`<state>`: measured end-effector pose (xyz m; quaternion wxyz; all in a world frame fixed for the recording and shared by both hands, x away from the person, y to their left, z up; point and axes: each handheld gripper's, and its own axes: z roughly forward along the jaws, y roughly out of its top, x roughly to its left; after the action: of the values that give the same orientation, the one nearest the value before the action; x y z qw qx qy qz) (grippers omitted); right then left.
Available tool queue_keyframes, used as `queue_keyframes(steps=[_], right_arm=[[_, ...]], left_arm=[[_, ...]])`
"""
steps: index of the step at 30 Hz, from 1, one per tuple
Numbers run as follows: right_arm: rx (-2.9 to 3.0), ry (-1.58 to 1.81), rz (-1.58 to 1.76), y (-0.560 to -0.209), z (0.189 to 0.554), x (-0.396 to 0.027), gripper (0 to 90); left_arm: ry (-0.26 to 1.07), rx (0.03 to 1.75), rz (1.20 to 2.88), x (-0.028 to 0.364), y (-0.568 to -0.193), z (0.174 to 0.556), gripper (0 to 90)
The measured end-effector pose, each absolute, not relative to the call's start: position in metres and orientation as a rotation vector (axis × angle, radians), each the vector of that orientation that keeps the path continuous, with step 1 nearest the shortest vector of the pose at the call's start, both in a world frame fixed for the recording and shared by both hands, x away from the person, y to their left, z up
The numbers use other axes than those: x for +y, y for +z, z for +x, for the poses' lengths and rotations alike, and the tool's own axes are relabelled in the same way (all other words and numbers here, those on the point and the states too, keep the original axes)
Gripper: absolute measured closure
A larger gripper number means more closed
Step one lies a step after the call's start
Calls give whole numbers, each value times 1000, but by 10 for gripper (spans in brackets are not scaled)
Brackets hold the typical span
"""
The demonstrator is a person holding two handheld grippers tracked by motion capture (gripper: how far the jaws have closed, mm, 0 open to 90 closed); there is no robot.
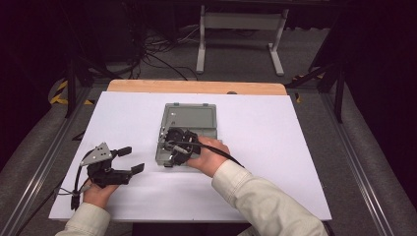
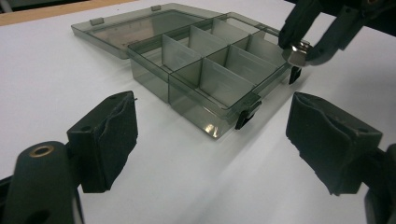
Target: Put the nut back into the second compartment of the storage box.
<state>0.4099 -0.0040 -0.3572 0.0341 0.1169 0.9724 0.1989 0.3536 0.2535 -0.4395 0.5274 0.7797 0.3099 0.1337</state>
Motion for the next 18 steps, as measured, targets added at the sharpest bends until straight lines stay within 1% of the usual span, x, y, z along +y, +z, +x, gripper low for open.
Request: queue_keyframes(steps=[18], right_arm=[[2947,667,455,-345,441,-8,698]], left_arm=[[314,740,1866,253,-440,354,173]])
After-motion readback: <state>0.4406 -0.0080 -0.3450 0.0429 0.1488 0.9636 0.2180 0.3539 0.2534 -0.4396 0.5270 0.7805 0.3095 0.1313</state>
